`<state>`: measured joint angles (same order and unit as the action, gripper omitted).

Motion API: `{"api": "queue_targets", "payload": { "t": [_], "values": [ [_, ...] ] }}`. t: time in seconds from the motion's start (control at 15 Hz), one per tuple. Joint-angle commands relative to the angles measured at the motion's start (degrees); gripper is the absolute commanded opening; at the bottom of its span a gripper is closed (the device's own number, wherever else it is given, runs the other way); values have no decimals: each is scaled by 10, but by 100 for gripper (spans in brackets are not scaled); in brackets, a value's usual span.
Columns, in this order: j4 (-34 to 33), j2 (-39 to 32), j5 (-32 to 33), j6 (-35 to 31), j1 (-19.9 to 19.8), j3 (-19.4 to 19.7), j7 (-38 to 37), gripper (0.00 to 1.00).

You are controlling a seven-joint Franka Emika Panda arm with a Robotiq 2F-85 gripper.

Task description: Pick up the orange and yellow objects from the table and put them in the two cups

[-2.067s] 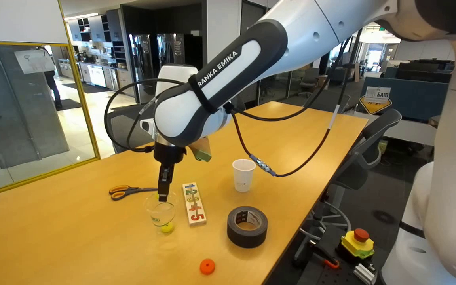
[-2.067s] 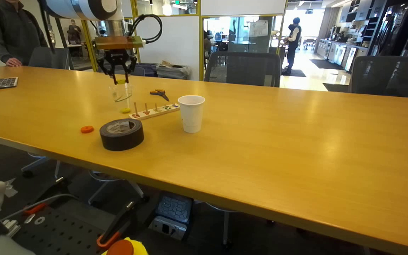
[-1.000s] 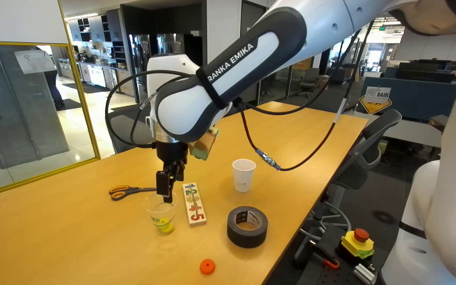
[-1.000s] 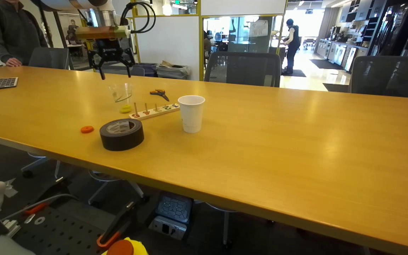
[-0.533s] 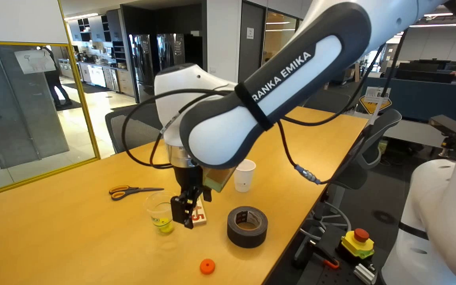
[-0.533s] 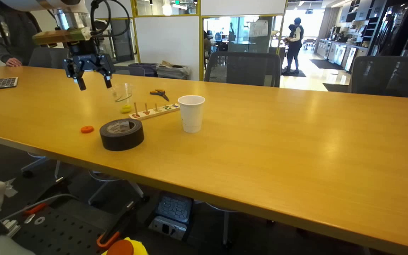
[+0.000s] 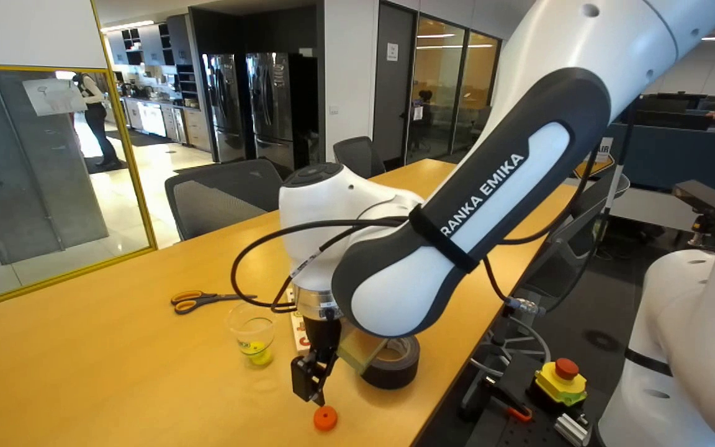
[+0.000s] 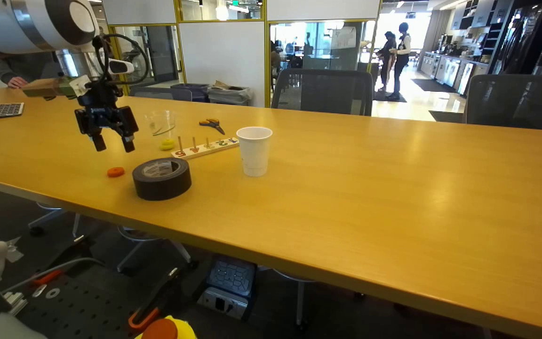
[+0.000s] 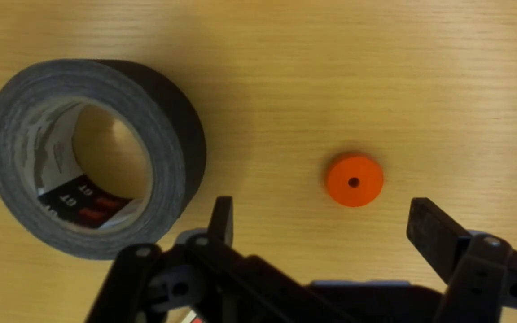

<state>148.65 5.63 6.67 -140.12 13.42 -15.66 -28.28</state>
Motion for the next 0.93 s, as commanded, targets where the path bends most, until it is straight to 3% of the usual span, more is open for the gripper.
{"api": "queue_targets", "payload": {
  "t": [0.0, 0.27, 0.87],
  "values": [
    [48, 9, -44, -89, -3, 5, 4, 100],
    [69, -11, -93, -157, -1, 10, 35, 100],
    [55, -68, -144, -196, -1, 14, 106, 100]
  ]
}}
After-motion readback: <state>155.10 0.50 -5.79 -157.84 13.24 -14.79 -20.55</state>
